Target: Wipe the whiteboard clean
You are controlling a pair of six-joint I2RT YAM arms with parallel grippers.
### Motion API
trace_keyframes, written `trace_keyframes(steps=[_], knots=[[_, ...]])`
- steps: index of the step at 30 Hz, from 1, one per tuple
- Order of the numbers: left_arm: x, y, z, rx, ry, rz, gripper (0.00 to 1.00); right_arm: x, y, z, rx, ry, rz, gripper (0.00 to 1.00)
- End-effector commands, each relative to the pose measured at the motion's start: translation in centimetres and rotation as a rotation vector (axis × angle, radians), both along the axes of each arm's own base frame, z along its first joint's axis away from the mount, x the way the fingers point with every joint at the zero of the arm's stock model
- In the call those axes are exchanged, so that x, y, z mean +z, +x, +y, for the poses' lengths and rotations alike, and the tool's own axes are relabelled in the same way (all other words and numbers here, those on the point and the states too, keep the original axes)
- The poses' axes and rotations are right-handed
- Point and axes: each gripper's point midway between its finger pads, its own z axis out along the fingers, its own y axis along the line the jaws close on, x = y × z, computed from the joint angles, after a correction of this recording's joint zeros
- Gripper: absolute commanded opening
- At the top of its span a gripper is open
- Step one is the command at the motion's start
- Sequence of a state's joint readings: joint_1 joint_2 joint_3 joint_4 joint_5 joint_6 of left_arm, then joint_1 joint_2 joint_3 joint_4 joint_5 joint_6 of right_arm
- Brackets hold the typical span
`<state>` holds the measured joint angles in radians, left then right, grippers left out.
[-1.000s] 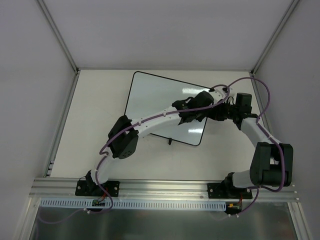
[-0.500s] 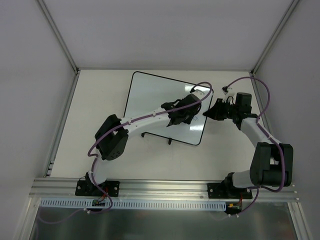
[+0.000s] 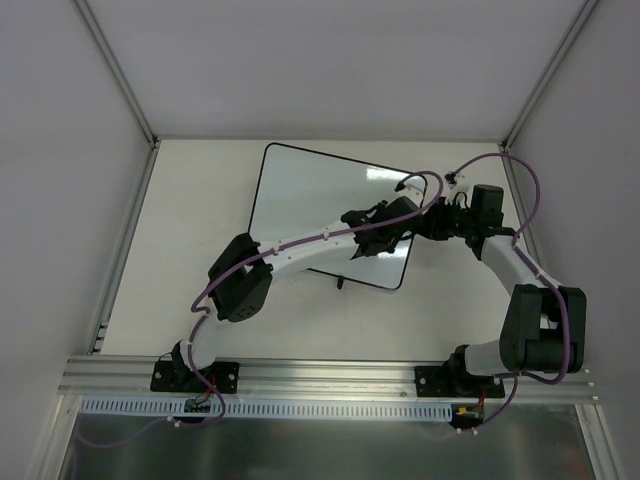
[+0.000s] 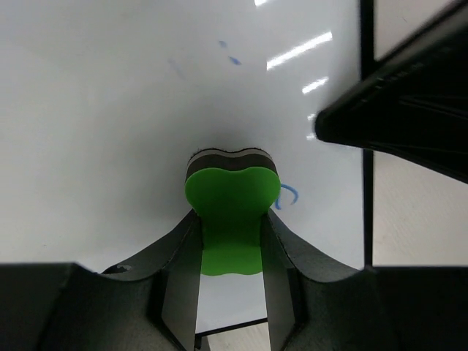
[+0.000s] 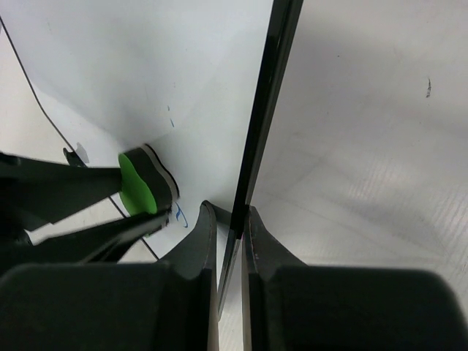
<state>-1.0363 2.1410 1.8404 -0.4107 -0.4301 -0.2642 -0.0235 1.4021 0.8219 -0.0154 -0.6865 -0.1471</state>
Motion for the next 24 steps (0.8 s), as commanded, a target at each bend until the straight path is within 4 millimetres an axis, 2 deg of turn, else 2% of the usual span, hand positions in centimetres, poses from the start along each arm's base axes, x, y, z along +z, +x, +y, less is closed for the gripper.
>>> trace_keyframes(steps=[1,4,7,9,13,17,21,24], knots=[[-5.6,-1.3,-0.5,-0.063,0.119,0.056,0.0,1.6,1.0,1.0,0.065,-0.065,-0.143,0.0],[-6.5,-2.3,-1.1,-0.116,0.159,0.051,0.0,1.5,1.0,1.0,0.066,-0.067,-0.143,0.0],[-6.1,-1.8,-0.5,-0.103,0.181,0.024,0.0,1.4,0.9,0.9,0.063,-0.068,-0.141,0.0],[-4.8,-1.1,0.1,-0.08,0.183,-0.009,0.0,1.3,0.9,0.9,0.062,-0.068,-0.14,0.0],[-2.2,2.1,2.5,0.009,0.156,-0.048,0.0,1.4,0.8,0.9,0.058,-0.071,-0.145,0.0],[0.5,6.2,5.0,0.102,0.144,-0.107,0.0,1.4,0.7,0.9,0.055,-0.07,-0.144,0.0],[2.1,8.6,6.2,0.158,0.116,-0.134,0.0,1.6,0.6,0.9,0.056,-0.069,-0.149,0.0],[3.5,9.8,6.3,0.174,0.098,-0.161,0.0,1.4,0.5,0.8,0.052,-0.074,-0.147,0.0]])
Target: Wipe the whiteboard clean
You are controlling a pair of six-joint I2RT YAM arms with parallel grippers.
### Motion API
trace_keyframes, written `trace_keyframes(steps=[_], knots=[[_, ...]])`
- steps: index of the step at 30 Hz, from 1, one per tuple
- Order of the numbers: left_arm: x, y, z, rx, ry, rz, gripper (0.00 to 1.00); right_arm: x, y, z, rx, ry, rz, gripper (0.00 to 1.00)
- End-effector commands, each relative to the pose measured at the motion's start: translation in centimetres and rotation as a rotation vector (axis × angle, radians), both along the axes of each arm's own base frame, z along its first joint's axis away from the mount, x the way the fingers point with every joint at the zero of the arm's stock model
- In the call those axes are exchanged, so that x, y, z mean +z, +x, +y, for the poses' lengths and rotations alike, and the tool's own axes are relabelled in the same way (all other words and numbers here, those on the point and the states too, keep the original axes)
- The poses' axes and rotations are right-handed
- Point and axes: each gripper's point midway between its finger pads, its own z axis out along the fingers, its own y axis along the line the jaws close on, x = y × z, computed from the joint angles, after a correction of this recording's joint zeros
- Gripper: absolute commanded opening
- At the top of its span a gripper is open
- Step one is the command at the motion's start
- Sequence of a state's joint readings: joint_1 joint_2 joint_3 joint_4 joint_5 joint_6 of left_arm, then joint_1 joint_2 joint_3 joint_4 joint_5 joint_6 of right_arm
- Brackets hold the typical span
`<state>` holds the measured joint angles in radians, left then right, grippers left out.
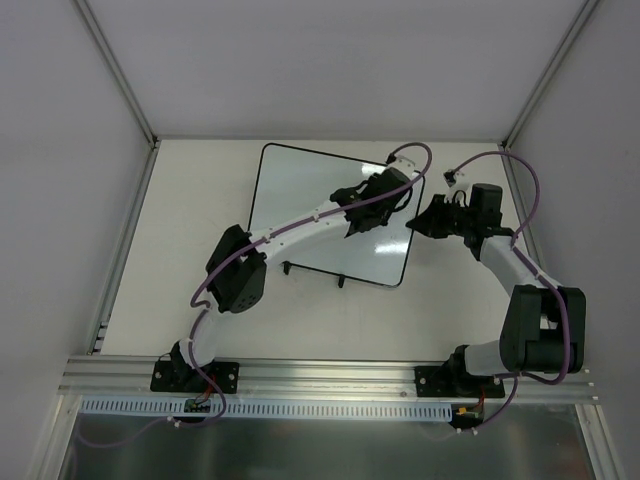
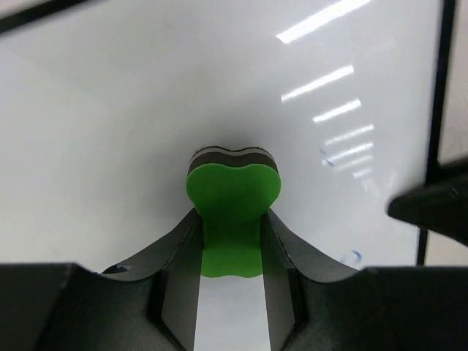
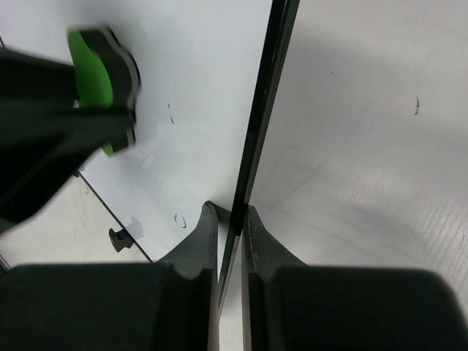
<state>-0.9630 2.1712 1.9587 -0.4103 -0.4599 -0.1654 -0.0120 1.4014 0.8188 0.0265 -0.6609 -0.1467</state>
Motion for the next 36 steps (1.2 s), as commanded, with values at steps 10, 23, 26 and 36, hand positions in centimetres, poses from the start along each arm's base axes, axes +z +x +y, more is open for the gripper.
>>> trace_keyframes(steps=[10,23,26,36], knots=[[1.7,6.2,2.2,0.081,0.027,-0.086,0.0,1.0,-0.5,0.8,0.065,-0.055,-0.103,0.0],[-2.5,-1.0,-4.0,-0.343,0.196,-0.037,0.0,1.3,-0.4,0.7,0.057,-0.06,-0.111,0.0],[-3.5,-2.6,-4.5,-0.421,0.262,-0.046,0.0,1.3,-0.3,0.8,0.058,-0.059,-0.112,0.0],[-4.5,-4.1,-2.4,-0.43,0.35,-0.036,0.0,1.3,-0.2,0.8,0.058,-0.055,-0.11,0.01]])
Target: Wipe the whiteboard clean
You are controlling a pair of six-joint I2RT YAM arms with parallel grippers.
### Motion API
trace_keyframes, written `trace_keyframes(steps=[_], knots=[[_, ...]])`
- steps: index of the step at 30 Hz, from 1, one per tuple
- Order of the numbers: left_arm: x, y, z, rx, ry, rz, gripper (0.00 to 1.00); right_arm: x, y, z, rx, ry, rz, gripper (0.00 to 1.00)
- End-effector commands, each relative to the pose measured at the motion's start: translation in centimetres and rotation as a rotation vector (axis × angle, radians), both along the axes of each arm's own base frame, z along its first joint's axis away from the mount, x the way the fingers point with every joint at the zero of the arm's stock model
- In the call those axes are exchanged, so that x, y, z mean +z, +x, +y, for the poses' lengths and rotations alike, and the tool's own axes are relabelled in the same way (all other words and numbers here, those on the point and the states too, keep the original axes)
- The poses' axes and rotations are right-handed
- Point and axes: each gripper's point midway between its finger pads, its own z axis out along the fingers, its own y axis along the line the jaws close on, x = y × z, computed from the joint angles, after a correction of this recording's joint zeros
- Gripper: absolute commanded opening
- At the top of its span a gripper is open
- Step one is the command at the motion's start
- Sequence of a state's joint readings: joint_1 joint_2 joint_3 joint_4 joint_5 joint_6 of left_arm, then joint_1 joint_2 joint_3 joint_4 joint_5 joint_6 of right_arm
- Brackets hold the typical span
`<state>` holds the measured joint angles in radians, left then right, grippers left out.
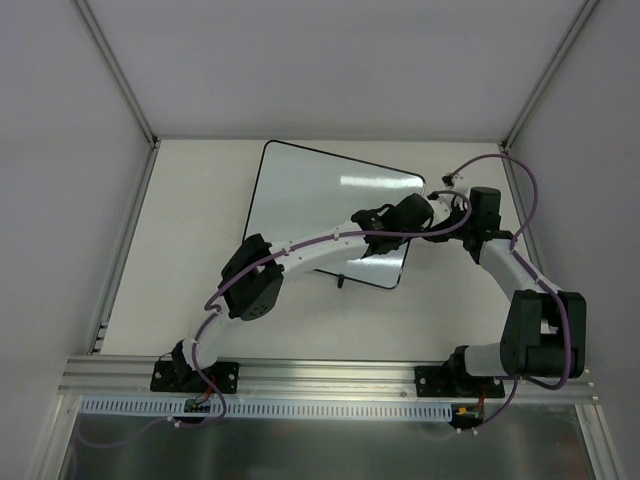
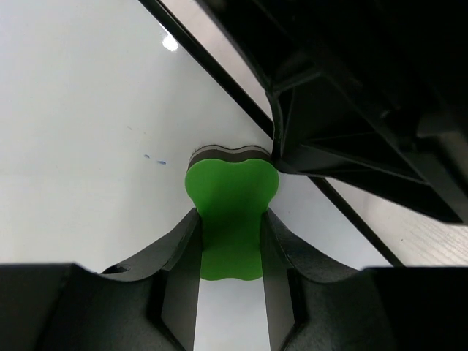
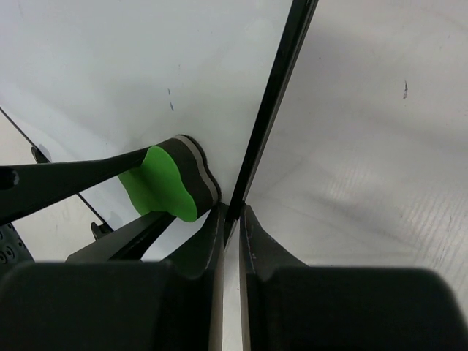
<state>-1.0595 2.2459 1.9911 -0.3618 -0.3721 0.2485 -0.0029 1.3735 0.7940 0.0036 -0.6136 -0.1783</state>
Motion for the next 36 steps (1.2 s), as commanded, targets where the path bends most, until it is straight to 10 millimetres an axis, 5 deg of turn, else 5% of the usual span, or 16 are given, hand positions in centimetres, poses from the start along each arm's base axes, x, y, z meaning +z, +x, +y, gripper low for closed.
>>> trace_keyframes(steps=[1,7,12,17,23,26,31,36], knots=[[-2.5,-0.6,2.9,0.013,0.111,0.043,0.0,2.1,0.5,1.3,0.073,-0.006,-0.109,0.0],[-2.9,-0.8,4.9,0.127,0.083,0.069,0.0,2.0,0.5,1.2,0.069,-0.006,-0.109,0.0],[-4.2,-3.2,4.1,0.109,0.013,0.19,0.0,1.8,0.5,1.4,0.067,-0.005,-0.104,0.0],[-6.2,-4.5,5.4,0.132,0.057,0.218,0.0,1.9,0.7,1.3,0.063,-0.006,-0.106,0.0],[-5.9,-4.6,6.8,0.167,0.047,0.229,0.0,1.7,0.7,1.2,0.057,-0.012,-0.103,0.0],[-4.8,-4.4,7.2,0.215,0.005,0.228,0.0,1.9,0.7,1.1,0.052,-0.016,-0.11,0.0],[-0.4,-2.8,8.8,0.334,-0.119,0.182,0.0,2.2,0.6,1.1,0.049,-0.017,-0.116,0.0],[2.9,-0.3,11.9,0.472,-0.216,0.134,0.0,2.2,0.5,1.0,0.043,-0.024,-0.119,0.0]])
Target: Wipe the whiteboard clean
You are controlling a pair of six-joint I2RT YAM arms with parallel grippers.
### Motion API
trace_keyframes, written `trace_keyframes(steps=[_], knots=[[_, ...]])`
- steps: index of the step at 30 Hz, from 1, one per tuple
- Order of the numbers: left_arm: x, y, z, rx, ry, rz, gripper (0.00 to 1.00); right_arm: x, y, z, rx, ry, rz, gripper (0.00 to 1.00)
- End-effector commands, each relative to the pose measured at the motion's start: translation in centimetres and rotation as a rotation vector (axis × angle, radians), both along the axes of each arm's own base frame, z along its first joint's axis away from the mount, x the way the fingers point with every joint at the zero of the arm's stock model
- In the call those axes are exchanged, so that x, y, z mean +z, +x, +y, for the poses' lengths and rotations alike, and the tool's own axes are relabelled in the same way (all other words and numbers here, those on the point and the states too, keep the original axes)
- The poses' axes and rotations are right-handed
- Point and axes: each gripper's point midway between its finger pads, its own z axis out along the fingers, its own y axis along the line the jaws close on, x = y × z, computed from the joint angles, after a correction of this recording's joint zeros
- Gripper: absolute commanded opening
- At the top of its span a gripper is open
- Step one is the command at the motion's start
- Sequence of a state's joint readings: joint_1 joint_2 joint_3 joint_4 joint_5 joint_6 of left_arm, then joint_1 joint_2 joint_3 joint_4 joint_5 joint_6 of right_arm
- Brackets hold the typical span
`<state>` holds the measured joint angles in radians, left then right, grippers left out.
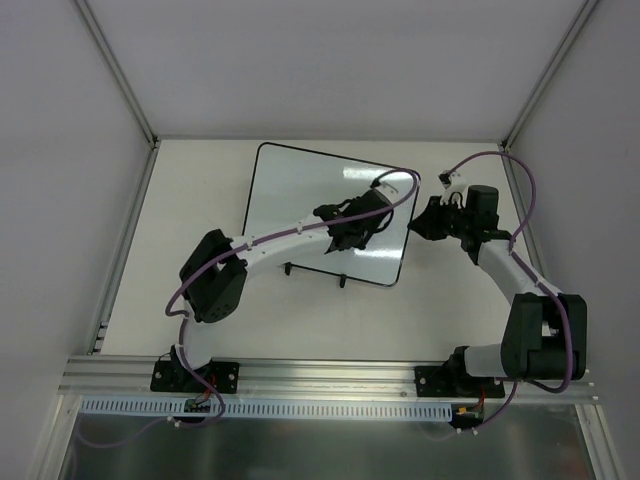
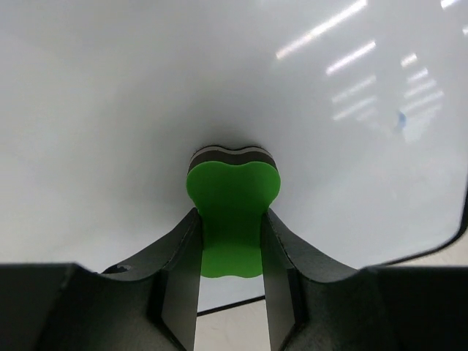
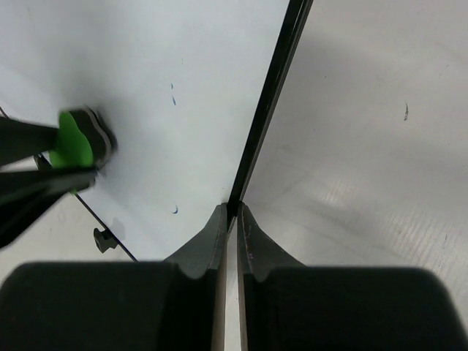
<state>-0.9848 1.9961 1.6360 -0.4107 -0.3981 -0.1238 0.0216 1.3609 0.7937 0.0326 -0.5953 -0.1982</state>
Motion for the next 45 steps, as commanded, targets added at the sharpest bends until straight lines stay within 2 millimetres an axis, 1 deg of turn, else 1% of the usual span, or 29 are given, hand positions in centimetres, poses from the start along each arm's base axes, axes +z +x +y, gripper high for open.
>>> trace_keyframes(steps=[1,2,4,5,6,7,9,10,11,12,13,15,16,17,19,20,22,23,25,26,29,33,36,39,40,42,43,44,45], knots=[[4.6,2.1,2.7,0.155,-0.092,-0.071,0.0,1.6,0.1,0.4,0.021,-0.002,-0.067,0.0],[5.2,2.5,2.6,0.156,-0.108,-0.075,0.0,1.5,0.1,0.4,0.022,-0.003,-0.067,0.0],[5.2,2.9,2.2,0.15,-0.105,-0.078,0.0,1.6,0.1,0.4,0.021,-0.002,-0.068,0.01],[5.8,3.3,1.7,0.144,-0.119,-0.086,0.0,1.6,0.1,0.4,0.022,-0.003,-0.07,0.0],[5.8,3.5,1.3,0.137,-0.122,-0.088,0.0,1.6,0.1,0.4,0.021,-0.001,-0.066,0.0],[5.2,3.7,1.0,0.133,-0.11,-0.084,0.0,1.6,0.1,0.4,0.023,0.0,-0.067,0.0],[6.1,4.5,0.2,0.133,-0.123,-0.108,0.0,1.7,0.2,0.4,0.022,0.005,-0.068,0.0],[5.6,4.9,0.0,0.125,-0.104,-0.112,0.0,1.7,0.2,0.4,0.022,0.006,-0.065,0.0],[6.6,5.5,-0.7,0.12,-0.122,-0.132,0.0,1.7,0.2,0.4,0.022,0.005,-0.066,0.0],[6.0,5.8,-1.0,0.113,-0.106,-0.132,0.0,1.7,0.2,0.5,0.023,0.006,-0.065,0.0],[7.1,6.4,-1.6,0.1,-0.114,-0.158,0.0,1.7,0.1,0.5,0.023,0.006,-0.065,0.0],[7.0,7.0,-2.1,0.085,-0.105,-0.167,0.0,1.6,0.1,0.4,0.02,0.005,-0.064,0.0],[6.5,7.2,-2.5,0.07,-0.09,-0.167,0.0,1.6,0.1,0.4,0.021,0.004,-0.065,0.0],[6.9,7.5,-3.0,0.061,-0.101,-0.173,0.0,1.6,0.1,0.5,0.021,0.004,-0.064,0.0],[6.3,7.9,-3.5,0.047,-0.091,-0.174,0.0,1.4,0.0,0.4,0.02,0.005,-0.059,0.0],[6.9,8.2,-3.9,0.048,-0.103,-0.185,0.0,1.5,0.1,0.4,0.02,0.005,-0.062,0.0],[6.6,8.4,-4.4,0.044,-0.11,-0.183,0.0,1.4,0.0,0.5,0.021,0.004,-0.059,0.0],[7.4,8.6,-4.8,0.043,-0.131,-0.194,0.0,1.4,0.0,0.4,0.018,0.005,-0.058,0.0],[7.2,8.8,-5.2,0.044,-0.14,-0.191,0.0,1.5,0.0,0.4,0.02,0.006,-0.058,0.0],[7.7,9.0,-5.4,0.043,-0.151,-0.199,0.0,1.6,0.0,0.5,0.021,0.006,-0.061,0.0],[7.8,9.1,-5.8,0.042,-0.165,-0.199,0.0,1.6,0.0,0.5,0.02,0.007,-0.062,0.0],[7.5,8.8,-6.6,0.023,-0.188,-0.181,0.0,1.6,-0.1,0.6,0.023,0.008,-0.061,0.01],[7.0,8.1,-7.6,-0.043,-0.154,-0.186,0.0,1.8,-0.1,0.6,0.024,0.009,-0.066,0.0],[5.5,6.9,-8.2,-0.113,-0.092,-0.182,0.0,2.0,-0.1,0.7,0.025,0.009,-0.071,0.0],[5.3,6.6,-8.1,-0.13,-0.073,-0.18,0.0,2.0,-0.1,0.7,0.024,0.008,-0.071,0.0],[3.7,5.6,-7.8,-0.16,-0.036,-0.152,0.0,2.0,-0.1,0.6,0.023,0.007,-0.073,0.0],[3.6,5.3,-7.6,-0.17,-0.027,-0.15,0.0,2.0,-0.1,0.7,0.024,0.009,-0.073,0.0],[2.4,4.7,-7.2,-0.181,0.0,-0.128,0.0,2.0,-0.1,0.7,0.026,0.01,-0.074,0.0],[1.8,4.4,-7.0,-0.19,0.009,-0.115,0.0,2.1,-0.1,0.7,0.026,0.011,-0.074,0.0]])
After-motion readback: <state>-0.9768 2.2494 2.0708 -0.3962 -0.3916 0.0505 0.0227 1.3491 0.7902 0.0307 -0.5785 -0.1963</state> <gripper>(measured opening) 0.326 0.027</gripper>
